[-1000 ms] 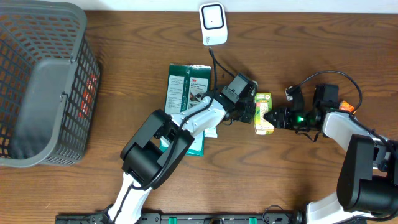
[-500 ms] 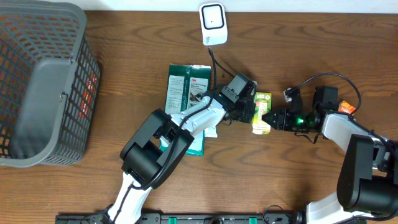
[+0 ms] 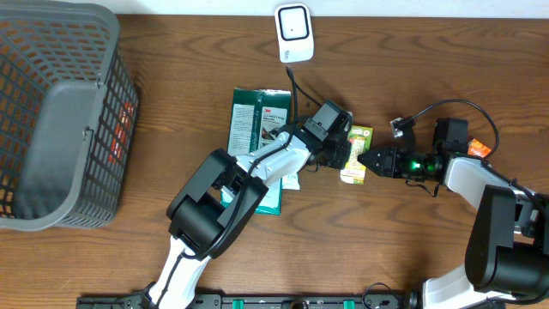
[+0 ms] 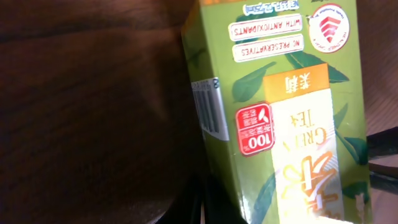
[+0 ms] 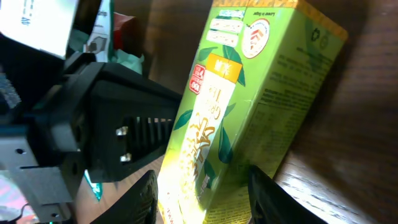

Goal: Scan the item barcode

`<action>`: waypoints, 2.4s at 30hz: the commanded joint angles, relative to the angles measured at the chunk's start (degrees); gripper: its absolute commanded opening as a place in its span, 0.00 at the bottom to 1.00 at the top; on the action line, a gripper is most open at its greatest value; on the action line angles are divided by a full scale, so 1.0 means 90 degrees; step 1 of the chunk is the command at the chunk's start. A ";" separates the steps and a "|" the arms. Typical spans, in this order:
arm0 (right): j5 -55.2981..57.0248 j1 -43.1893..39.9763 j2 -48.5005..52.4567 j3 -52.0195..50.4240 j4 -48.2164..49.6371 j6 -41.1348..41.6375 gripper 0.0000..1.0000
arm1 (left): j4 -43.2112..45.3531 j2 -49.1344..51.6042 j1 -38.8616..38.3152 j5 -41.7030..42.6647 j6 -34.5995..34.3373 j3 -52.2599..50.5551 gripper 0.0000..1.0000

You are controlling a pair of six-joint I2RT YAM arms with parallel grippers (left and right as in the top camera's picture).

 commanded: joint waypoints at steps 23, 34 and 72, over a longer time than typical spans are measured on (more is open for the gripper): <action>-0.0775 0.1149 -0.0245 0.0049 0.0971 0.1294 0.39 | -0.0284 0.0221 0.0316 0.0104 -0.0022 0.0005 0.07; -0.0763 0.1904 -0.0245 0.0049 0.1702 0.1770 0.38 | -0.0355 0.0221 0.0321 -0.0432 -0.0024 0.0005 0.07; 0.1052 0.2460 -0.0413 0.1921 0.0413 0.2229 0.41 | -0.0357 -0.1166 0.1163 -0.1112 0.0333 0.0253 0.08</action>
